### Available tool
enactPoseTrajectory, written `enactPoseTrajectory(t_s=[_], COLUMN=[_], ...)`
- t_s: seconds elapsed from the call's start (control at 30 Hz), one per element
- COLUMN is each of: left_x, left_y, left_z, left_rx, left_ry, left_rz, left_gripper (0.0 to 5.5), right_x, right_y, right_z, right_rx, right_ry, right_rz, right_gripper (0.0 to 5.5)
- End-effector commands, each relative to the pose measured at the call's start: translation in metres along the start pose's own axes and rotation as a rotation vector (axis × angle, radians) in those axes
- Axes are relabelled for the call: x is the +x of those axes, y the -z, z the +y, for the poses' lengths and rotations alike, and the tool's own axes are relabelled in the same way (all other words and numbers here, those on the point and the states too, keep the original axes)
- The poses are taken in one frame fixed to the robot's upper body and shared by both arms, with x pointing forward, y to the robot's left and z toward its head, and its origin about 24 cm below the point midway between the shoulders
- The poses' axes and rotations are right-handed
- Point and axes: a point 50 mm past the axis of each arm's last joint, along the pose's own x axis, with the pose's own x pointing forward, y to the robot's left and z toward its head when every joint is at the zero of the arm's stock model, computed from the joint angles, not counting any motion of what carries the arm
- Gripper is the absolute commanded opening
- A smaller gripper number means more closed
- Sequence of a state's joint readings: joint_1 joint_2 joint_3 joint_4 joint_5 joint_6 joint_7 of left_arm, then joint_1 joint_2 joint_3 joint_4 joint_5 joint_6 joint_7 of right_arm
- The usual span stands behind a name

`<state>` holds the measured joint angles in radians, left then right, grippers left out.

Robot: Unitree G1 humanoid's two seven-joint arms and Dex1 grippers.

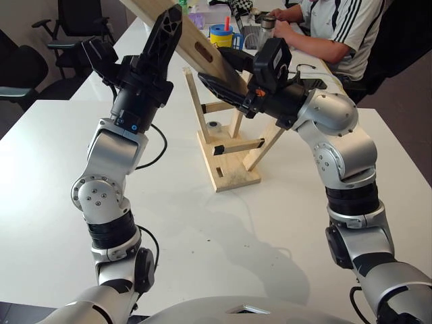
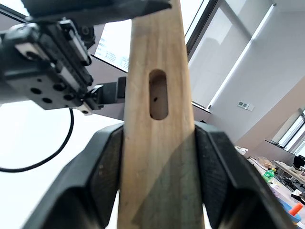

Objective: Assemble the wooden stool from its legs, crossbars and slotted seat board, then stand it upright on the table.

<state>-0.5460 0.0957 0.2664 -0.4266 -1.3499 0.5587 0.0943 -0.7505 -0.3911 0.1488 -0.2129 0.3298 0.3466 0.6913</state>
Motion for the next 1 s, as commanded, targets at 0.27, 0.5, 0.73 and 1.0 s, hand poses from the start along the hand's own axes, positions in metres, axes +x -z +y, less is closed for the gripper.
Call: enactPoseTrajectory(t_s=[0.27, 0.5, 0.73, 1.0], left_x=[0.002, 0.001, -0.001, 0.0], left_y=[-0.012, -0.01, -0.012, -0.018], left_z=[0.001, -0.002, -0.001, 0.009], left_rx=[0.016, 0.001, 0.005, 0.03], left_ry=[-0.071, -0.071, -0.08, -0.128], left_rz=[-0.049, -0.062, -0.078, -0.097], left_gripper=[2.47, 1.4, 1.27, 1.24], right_x=[-0.001, -0.002, -0.002, -0.002], right_y=[0.012, 0.017, 0.015, 0.011], right_z=[0.004, 0.005, 0.001, -0.001], right_rx=[-0.143, -0.181, -0.178, -0.142], right_ry=[-0.001, -0.038, -0.046, -0.018], right_rz=[0.061, 0.078, 0.077, 0.069], right_gripper=[2.06, 2.06, 2.06, 2.06])
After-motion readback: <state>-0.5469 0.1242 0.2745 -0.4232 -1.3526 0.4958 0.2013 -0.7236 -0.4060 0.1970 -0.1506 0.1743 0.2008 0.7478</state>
